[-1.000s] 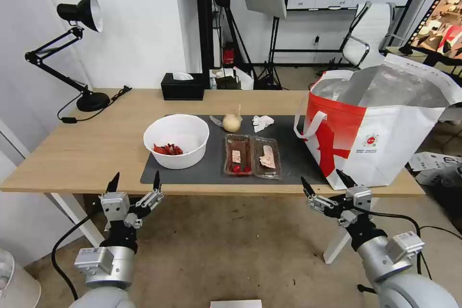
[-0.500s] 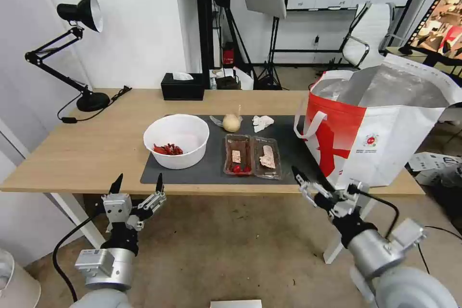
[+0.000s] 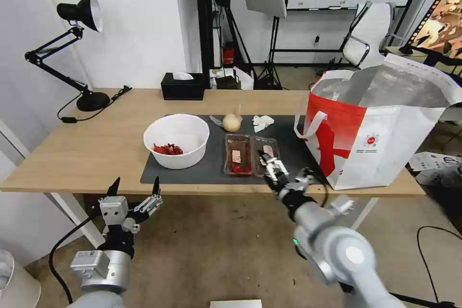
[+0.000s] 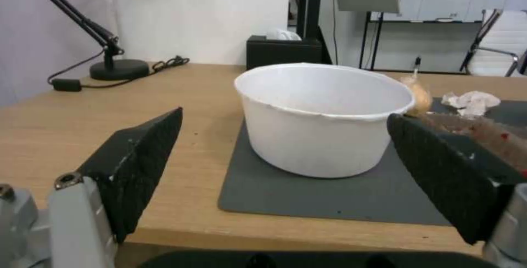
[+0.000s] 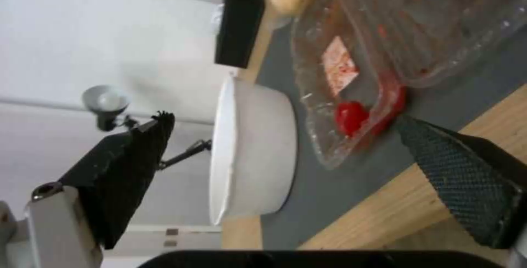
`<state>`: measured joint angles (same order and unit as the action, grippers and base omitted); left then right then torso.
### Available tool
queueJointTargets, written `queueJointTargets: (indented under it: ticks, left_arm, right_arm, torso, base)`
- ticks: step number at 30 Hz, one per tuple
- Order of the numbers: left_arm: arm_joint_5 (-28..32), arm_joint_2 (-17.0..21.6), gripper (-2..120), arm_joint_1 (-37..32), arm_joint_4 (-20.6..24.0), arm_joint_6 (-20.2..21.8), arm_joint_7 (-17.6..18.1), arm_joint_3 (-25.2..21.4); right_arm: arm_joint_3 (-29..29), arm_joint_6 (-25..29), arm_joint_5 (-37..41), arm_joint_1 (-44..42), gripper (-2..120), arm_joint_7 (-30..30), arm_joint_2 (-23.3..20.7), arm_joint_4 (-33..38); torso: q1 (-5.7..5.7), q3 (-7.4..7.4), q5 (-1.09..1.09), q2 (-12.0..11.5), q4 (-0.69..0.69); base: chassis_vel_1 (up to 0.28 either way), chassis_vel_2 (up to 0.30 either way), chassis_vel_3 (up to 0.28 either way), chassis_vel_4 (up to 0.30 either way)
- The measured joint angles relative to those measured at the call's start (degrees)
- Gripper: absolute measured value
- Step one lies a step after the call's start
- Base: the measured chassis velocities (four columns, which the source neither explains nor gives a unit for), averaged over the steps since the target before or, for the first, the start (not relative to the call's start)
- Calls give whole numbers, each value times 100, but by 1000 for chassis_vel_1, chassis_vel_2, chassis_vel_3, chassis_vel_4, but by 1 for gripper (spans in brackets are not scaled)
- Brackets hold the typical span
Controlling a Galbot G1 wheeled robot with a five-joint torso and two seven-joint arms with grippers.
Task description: Pick up the trash from the table and place it into the takeout bag.
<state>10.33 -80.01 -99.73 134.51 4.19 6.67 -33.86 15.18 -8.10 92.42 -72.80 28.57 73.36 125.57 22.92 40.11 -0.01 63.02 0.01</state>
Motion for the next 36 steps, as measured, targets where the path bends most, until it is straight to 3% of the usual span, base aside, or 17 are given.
queueJointTargets:
  ticks: [22, 36]
  left_arm:
    - [234, 138, 100, 78, -237, -92, 34, -98]
    - [240, 149, 100, 130, -335, -100, 46, -91]
  right_arm:
    - [-452, 116, -425, 879, 100, 944, 740, -1079]
    - [-486, 112, -564, 1095, 100, 1033, 958, -1373]
  torso:
    - [0, 0, 1, 0, -1]
    - [-2, -2, 1, 1, -2]
  base:
    - [0, 0, 0, 0]
    - [0, 0, 0, 0]
